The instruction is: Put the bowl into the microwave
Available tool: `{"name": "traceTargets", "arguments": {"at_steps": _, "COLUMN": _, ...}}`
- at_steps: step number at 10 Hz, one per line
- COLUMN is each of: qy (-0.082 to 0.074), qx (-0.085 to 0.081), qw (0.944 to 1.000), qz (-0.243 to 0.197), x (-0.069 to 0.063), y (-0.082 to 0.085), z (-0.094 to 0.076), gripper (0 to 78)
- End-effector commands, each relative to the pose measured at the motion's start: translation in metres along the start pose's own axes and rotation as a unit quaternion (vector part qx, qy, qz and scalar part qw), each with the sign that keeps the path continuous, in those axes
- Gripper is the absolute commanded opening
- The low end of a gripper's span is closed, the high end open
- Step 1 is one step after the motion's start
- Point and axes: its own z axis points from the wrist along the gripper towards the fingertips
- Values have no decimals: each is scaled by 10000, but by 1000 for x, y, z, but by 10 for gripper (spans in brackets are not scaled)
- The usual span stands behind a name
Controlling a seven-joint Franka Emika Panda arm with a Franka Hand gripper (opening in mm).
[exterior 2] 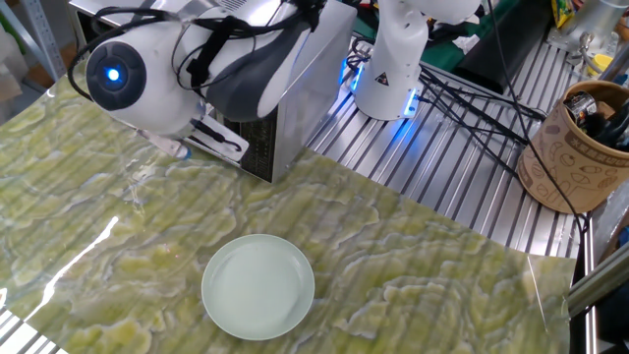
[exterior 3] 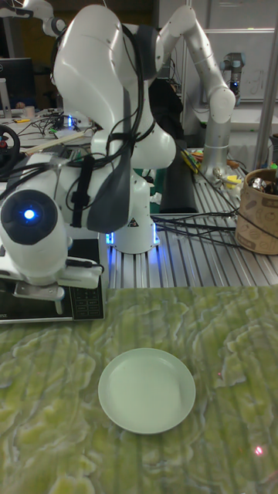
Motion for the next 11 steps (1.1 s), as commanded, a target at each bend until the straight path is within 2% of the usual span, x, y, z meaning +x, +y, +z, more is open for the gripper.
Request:
{"name": "traceTargets", "arguments": {"at_steps": 1, "qy": 13, "qx": -119, "qw": 9999, "qz": -101, "x": 1, "y": -5, "z": 12, "gripper": 0}}
{"name": "traceTargets", "arguments": {"at_steps": 2, "qy": 28, "qx": -254, "qw": 9996, "qz": -117, "x": 0, "y": -3, "z": 10, "gripper": 0}}
{"name": "traceTargets", "arguments": {"at_steps": 5, "qy": 89, "qx": -335, "qw": 9994, "qz": -37, "x": -5, "y": 1, "z": 6, "gripper": 0}}
{"name": "traceTargets", "arguments": {"at_steps": 6, "qy": 355, "qx": -323, "qw": 9988, "qz": -28, "x": -6, "y": 1, "z": 7, "gripper": 0}}
{"name": "traceTargets", "arguments": {"at_steps": 7, "qy": 548, "qx": -432, "qw": 9975, "qz": -116, "x": -6, "y": 1, "z": 7, "gripper": 0}}
{"name": "traceTargets", "arguments": {"at_steps": 8, "qy": 603, "qx": -472, "qw": 9970, "qz": -148, "x": -5, "y": 1, "z": 7, "gripper": 0}}
{"name": "traceTargets", "arguments": {"at_steps": 11, "qy": 535, "qx": -556, "qw": 9970, "qz": -109, "x": -2, "y": 4, "z": 13, "gripper": 0}}
